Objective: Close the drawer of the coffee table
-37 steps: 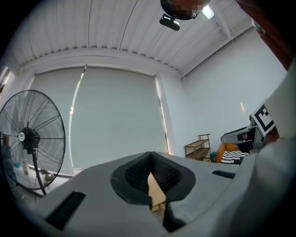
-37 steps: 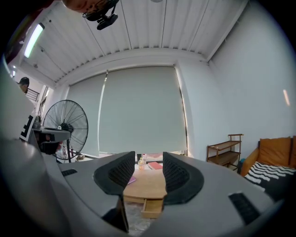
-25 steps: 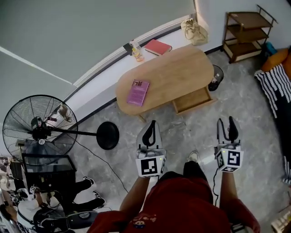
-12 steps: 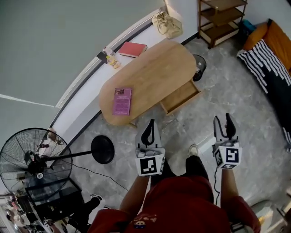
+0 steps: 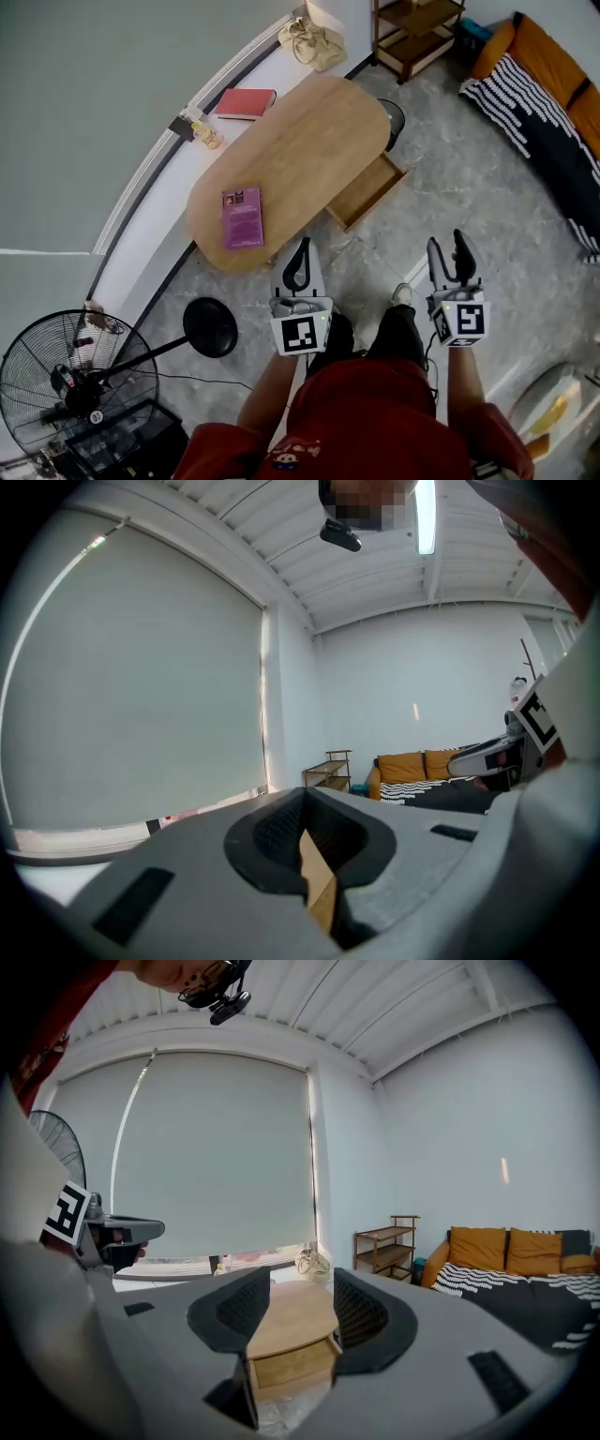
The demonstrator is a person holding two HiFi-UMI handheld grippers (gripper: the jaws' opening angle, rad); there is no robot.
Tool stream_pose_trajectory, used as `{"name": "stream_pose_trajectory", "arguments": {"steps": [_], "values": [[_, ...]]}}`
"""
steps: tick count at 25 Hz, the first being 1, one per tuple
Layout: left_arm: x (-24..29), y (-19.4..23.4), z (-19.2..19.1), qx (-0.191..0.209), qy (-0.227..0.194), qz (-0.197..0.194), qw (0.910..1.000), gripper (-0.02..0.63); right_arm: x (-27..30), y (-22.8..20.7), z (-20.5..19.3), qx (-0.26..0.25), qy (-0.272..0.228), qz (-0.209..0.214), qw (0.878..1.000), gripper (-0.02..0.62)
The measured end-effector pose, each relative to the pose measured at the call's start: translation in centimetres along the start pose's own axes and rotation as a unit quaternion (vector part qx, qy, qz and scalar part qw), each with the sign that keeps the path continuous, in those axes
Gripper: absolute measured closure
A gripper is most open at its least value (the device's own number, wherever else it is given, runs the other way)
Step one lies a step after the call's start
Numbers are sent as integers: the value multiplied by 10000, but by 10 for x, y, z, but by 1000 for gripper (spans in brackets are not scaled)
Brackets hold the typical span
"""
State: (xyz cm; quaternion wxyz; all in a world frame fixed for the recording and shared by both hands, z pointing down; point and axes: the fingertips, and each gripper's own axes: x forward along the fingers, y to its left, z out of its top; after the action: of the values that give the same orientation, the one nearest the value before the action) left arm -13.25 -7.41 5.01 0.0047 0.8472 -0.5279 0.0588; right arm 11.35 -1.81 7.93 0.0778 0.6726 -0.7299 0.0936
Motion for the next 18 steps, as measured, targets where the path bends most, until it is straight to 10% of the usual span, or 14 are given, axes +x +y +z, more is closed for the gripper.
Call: {"name": "stream_pose_trajectory", "arguments": {"steps": [8, 18], "values": [[14, 14, -58, -76, 288, -20, 9996, 600, 31, 16, -46, 89, 207, 136, 9997, 380], [40, -11, -226, -103, 619, -11, 9980, 600, 95, 15, -191, -107, 540, 773, 9955, 368]]}}
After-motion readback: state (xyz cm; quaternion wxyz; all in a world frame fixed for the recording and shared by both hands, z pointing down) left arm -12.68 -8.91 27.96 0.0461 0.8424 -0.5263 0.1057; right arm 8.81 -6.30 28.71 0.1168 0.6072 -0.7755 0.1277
